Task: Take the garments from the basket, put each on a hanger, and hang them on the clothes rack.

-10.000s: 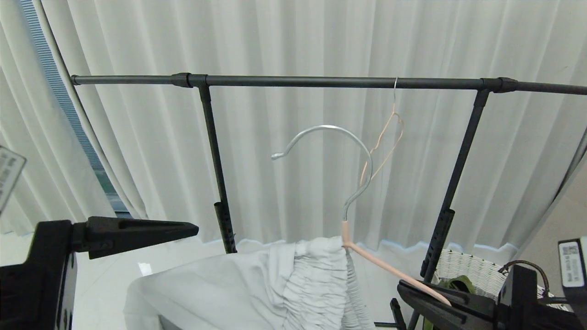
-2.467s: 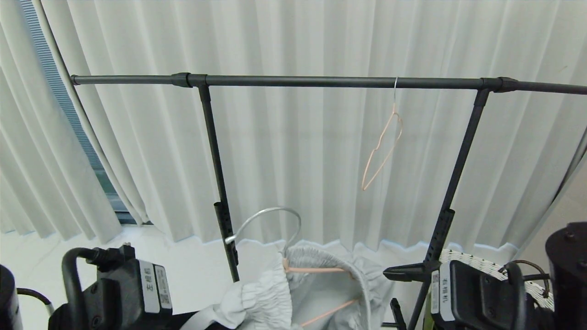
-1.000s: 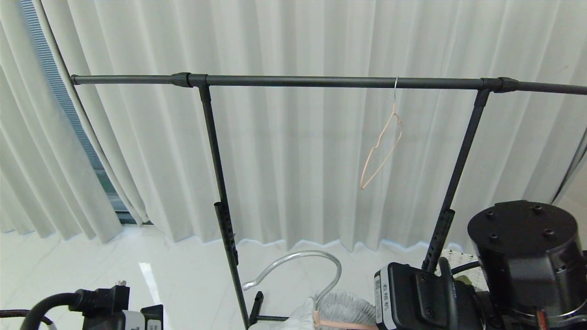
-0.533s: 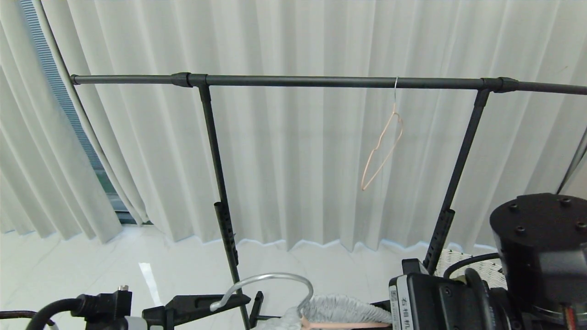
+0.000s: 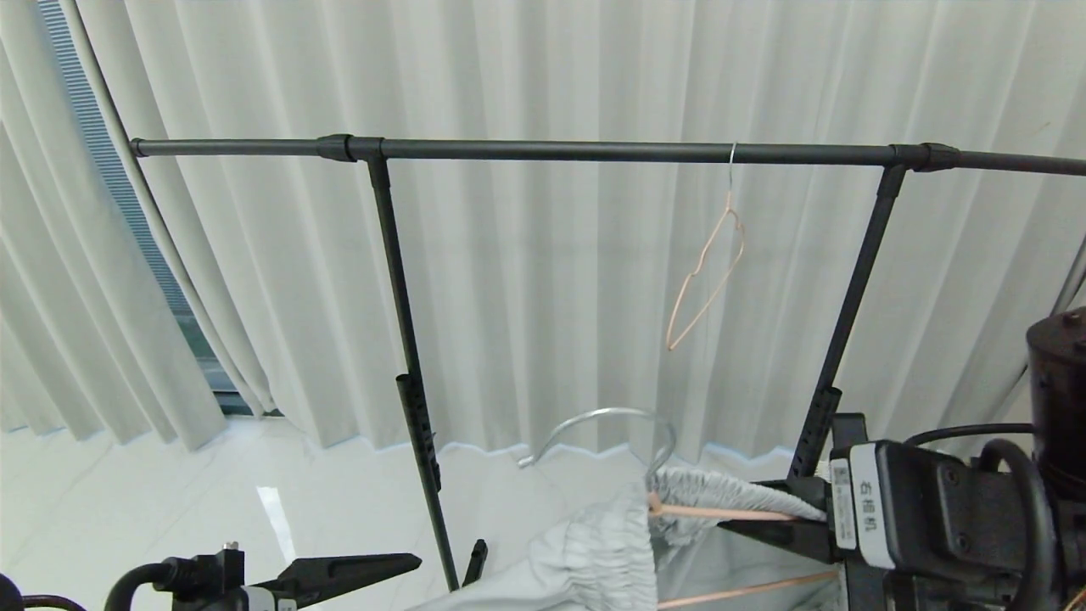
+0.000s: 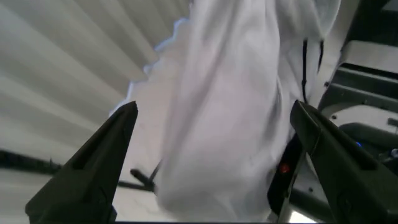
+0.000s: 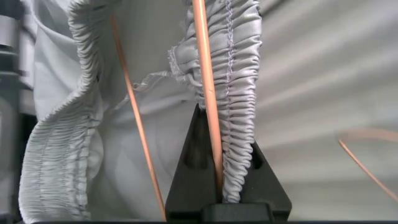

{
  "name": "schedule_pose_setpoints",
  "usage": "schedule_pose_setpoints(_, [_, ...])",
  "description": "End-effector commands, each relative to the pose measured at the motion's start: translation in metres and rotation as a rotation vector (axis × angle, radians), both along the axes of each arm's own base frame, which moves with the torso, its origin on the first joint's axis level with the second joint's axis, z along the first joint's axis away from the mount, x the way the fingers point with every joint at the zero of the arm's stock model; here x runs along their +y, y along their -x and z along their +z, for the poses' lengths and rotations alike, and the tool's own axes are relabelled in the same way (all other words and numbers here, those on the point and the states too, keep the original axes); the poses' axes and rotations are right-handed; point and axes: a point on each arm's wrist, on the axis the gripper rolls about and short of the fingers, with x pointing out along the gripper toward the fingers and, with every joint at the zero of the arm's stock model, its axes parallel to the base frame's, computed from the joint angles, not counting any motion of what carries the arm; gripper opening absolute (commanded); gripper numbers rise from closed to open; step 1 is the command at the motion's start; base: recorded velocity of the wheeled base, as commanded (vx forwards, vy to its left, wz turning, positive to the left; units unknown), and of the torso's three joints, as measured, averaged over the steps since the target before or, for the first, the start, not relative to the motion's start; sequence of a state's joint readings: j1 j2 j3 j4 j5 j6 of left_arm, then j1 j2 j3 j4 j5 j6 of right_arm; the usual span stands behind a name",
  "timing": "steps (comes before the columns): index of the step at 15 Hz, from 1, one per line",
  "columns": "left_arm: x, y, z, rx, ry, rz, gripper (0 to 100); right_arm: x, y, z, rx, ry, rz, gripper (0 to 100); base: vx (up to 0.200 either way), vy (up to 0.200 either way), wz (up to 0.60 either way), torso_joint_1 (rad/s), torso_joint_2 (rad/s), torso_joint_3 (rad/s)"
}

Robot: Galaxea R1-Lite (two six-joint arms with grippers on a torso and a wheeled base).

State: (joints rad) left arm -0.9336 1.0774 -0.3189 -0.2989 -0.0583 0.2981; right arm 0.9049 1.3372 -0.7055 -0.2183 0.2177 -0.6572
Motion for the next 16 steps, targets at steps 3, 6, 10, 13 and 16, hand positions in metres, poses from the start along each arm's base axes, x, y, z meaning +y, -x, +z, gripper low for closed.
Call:
schedule_pose_setpoints(3, [0.034, -0.001, -0.034, 0.039, -0.100, 0.246, 100, -0.024, -0.003, 0.016, -0.048, -0.062, -0.090, 0, 0.000, 0.000, 0.00, 0.000, 0.00, 0.000])
schedule_pose_setpoints(6, [0.044, -0.005, -0.045, 0.081, -0.136, 0.356, 100, -0.026, -0.001, 0.023, -0.056, -0.091, -0.092, 0, 0.000, 0.000, 0.00, 0.000, 0.00, 0.000])
schedule_pose_setpoints(10, [0.042, -0.011, -0.042, 0.107, -0.120, 0.390, 100, -0.020, 0.004, 0.032, -0.032, -0.139, -0.070, 0, 0.000, 0.000, 0.00, 0.000, 0.00, 0.000])
schedule_pose_setpoints(13, [0.042, -0.012, -0.042, 0.123, -0.106, 0.406, 100, -0.020, 0.005, 0.032, -0.030, -0.139, -0.066, 0, 0.000, 0.000, 0.00, 0.000, 0.00, 0.000])
schedule_pose_setpoints(16, [0.042, -0.012, -0.039, 0.159, -0.047, 0.443, 0, -0.017, 0.009, 0.032, -0.029, -0.139, -0.042, 0, 0.000, 0.000, 0.00, 0.000, 0.00, 0.000])
